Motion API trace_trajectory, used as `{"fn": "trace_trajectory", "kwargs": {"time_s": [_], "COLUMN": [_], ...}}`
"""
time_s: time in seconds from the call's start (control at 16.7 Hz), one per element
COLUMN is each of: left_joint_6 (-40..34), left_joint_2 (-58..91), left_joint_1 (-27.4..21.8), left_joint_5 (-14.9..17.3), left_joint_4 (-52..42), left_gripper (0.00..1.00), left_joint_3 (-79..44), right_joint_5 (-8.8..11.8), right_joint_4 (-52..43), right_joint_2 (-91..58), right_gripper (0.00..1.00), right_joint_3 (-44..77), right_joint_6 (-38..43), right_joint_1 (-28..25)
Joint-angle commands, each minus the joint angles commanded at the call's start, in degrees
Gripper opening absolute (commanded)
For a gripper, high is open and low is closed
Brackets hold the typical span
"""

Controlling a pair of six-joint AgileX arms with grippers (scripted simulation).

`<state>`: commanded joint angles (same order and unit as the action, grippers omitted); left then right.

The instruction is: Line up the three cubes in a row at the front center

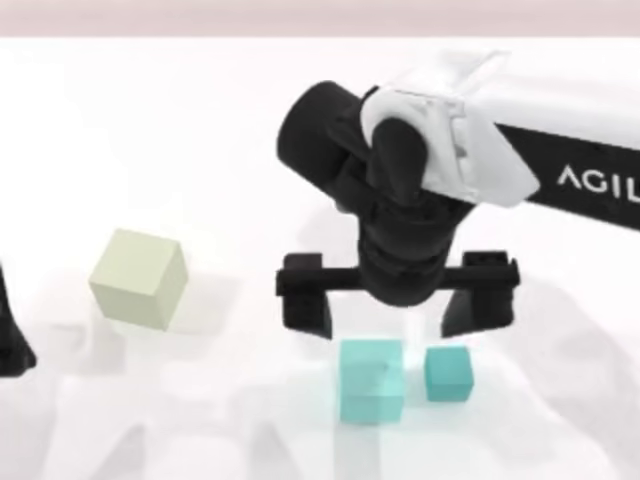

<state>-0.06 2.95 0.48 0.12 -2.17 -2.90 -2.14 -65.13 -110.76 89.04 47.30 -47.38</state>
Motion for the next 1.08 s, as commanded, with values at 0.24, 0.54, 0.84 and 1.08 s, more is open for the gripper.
{"fn": "trace_trajectory", "kwargs": {"time_s": [0.24,0.54,0.84,1.08], "left_joint_6": [-0.21,-0.28,-0.14,-0.17], "left_joint_2": [11.29,36.21,65.23,84.13], "left_joint_1": [-1.90,-5.23,-9.09,-11.96], "left_joint_5": [0.06,-0.10,-0.28,-0.30], "left_joint_4": [-7.50,-21.79,-37.99,-49.49], "left_gripper": [1.00,1.00,1.00,1.00], "left_joint_3": [-10.45,-29.18,-49.02,-63.30], "right_joint_5": [-3.46,-7.21,-7.61,-5.20], "right_joint_4": [6.34,19.43,35.10,47.20], "right_joint_2": [13.14,41.31,72.22,90.46], "right_gripper": [1.00,1.00,1.00,1.00], "right_joint_3": [-9.48,-29.77,-54.31,-70.93], "right_joint_6": [-6.27,-17.96,-30.66,-38.84], "right_joint_1": [5.30,16.25,28.77,37.14]}}
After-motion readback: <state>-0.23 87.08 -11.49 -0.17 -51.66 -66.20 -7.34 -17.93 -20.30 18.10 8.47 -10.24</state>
